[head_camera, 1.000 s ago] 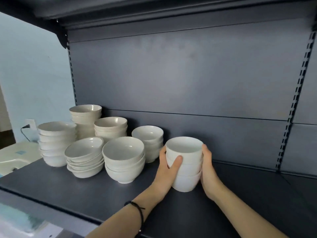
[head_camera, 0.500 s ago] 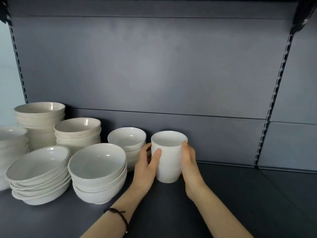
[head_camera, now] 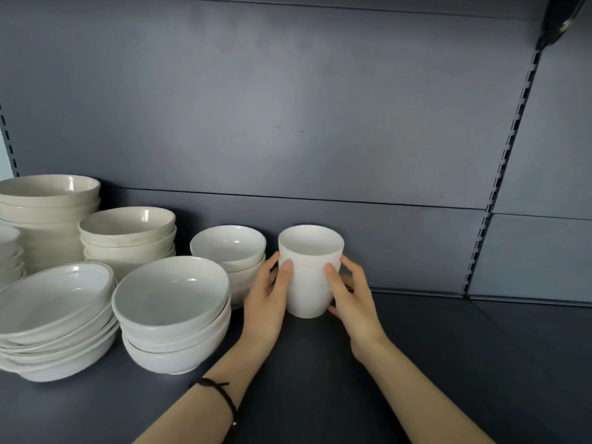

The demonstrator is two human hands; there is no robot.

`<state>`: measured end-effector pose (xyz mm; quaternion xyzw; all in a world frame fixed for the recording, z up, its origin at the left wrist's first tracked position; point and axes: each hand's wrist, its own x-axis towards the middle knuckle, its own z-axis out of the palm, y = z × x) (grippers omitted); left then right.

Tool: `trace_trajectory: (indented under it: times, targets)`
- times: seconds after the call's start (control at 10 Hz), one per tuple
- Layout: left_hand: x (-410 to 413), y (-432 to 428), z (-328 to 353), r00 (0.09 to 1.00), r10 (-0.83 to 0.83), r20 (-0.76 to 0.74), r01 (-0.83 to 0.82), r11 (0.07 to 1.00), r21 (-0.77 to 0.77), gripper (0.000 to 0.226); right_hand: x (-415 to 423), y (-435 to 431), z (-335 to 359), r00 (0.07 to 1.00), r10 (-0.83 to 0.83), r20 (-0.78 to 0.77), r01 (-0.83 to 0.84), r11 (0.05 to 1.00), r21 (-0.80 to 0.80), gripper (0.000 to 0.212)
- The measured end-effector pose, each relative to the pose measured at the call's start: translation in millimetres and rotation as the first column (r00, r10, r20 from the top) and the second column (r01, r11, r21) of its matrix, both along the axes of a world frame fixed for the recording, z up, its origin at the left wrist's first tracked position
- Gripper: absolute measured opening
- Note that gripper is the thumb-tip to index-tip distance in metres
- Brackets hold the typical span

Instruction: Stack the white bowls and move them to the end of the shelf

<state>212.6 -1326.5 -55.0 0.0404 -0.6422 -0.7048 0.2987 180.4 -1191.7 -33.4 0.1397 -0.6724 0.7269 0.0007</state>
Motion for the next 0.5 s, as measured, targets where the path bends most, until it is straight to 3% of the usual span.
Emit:
trace_trajectory:
  times: [0.1, 0.2, 0.3, 0.4, 0.5]
  targets:
    - [-0.5, 1.0, -1.0, 0.985, -0.165, 0.042, 0.165, 0.986, 0.002, 0.081, -0.8, 2.8, -1.5, 0.998, 0.056, 0.003, -0.056, 0.998, -0.025, 0.041]
    - [-0.9, -0.8, -0.8, 0.96, -0.278, 0.047, 0.279, 0.96, -0.022, 0.082, -2.0, 4.2, -6.2, 0.992, 0.118, -0.047, -0.118, 0.993, 0.002, 0.049]
    - [0.9, -5.6, 1.5, 0.942, -0.33, 0.057, 0.334, 0.94, -0.064, 0.056, -4.3, 4.4, -8.8, 0.982, 0.174, -0.079, -0.169, 0.983, 0.069, 0.051]
    - [1.6, -9.3, 2.2, 0.931, -0.36, 0.065, 0.366, 0.924, -0.11, 0.067, -6.8, 7.4, -11.0, 0.978, 0.188, -0.095, -0.179, 0.98, 0.088, 0.052]
    - [6.8, -6.1, 6.8, 0.937, -0.33, 0.112, 0.346, 0.916, -0.204, 0.069, 0.8, 8.9, -11.1, 0.985, 0.097, -0.142, -0.068, 0.978, 0.195, 0.058]
